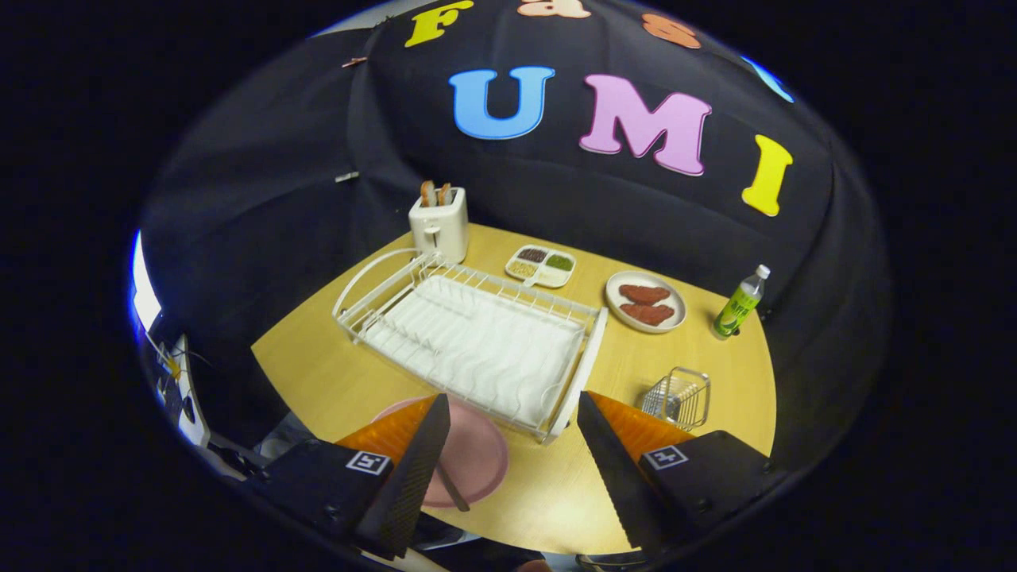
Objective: Take the plate from the dish rack, then take the spoon from the basket and place it into the plate.
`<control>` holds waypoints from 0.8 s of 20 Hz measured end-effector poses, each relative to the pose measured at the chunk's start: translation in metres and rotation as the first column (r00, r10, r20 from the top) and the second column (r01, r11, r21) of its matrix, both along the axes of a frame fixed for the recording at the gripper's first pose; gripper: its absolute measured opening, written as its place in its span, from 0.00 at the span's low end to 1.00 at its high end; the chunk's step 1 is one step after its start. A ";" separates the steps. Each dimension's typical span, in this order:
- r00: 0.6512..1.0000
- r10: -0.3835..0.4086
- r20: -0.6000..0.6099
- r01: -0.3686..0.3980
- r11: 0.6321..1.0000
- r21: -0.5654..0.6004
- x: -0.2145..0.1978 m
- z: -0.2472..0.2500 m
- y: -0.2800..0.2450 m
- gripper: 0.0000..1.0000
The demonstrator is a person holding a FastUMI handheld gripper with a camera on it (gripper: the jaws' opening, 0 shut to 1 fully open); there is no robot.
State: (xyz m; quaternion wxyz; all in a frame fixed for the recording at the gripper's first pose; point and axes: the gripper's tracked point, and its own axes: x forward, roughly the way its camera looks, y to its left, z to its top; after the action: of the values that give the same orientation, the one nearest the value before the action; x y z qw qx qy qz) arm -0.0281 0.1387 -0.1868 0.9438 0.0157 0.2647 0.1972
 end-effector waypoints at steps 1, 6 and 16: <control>0.999 -0.028 0.043 0.027 1.000 0.006 0.007 0.018 -0.007 0.99; 0.950 -0.145 0.278 0.138 0.989 0.044 0.024 0.097 -0.035 0.98; 0.818 -0.266 0.510 0.253 0.963 0.097 0.014 0.200 -0.081 0.98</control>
State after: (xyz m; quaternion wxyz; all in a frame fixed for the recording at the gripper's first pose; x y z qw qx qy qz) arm -0.0136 0.0576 0.0130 0.9977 0.0097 -0.0063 0.0672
